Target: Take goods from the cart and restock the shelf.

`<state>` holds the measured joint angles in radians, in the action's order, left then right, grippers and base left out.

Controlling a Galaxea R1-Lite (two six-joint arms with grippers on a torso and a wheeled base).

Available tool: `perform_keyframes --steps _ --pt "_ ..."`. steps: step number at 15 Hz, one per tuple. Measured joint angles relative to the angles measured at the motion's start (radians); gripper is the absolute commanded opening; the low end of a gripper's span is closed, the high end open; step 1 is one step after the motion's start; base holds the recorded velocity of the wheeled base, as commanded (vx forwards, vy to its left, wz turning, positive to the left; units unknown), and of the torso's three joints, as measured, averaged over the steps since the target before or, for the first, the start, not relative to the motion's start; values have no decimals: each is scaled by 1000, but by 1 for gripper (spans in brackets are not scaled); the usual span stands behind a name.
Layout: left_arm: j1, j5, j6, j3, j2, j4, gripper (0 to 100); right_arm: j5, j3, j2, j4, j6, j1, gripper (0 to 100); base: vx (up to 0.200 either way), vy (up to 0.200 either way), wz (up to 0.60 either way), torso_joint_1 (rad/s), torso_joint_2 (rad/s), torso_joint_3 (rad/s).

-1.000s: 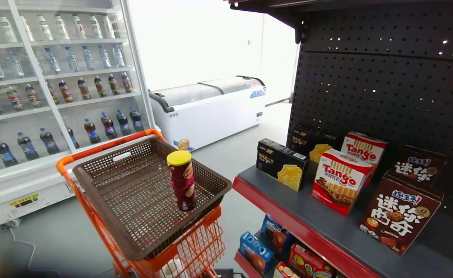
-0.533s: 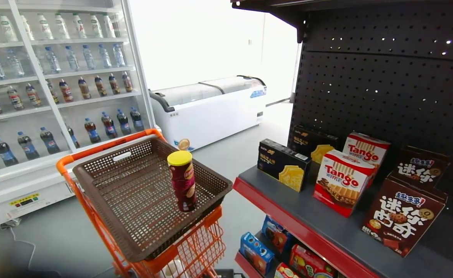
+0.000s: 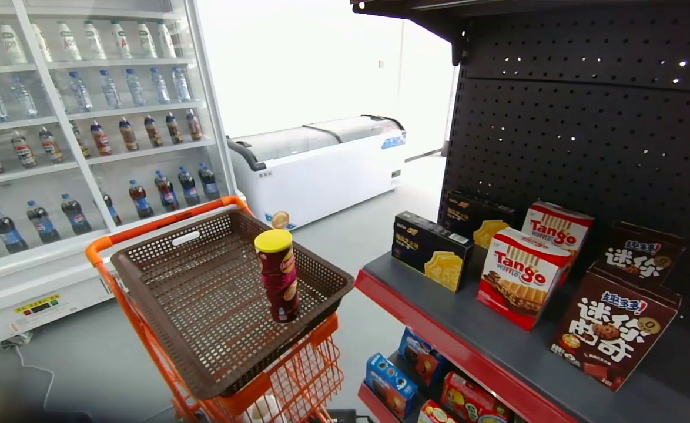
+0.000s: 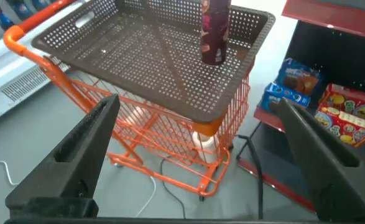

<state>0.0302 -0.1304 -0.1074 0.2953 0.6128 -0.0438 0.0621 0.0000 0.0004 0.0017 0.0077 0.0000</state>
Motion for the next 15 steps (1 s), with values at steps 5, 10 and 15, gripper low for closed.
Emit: perform_keyframes --steps 5,10,15 --pt "49 7 -7 190 458 -127 100 0 -1 0 0 0 0 100 0 0 0 0 0 0" --pt "121 8 -13 297 830 -386 100 0 -1 0 0 0 0 100 0 0 0 0 0 0" --pt "145 8 -14 406 1140 -597 100 0 -1 0 0 0 0 100 0 0 0 0 0 0"
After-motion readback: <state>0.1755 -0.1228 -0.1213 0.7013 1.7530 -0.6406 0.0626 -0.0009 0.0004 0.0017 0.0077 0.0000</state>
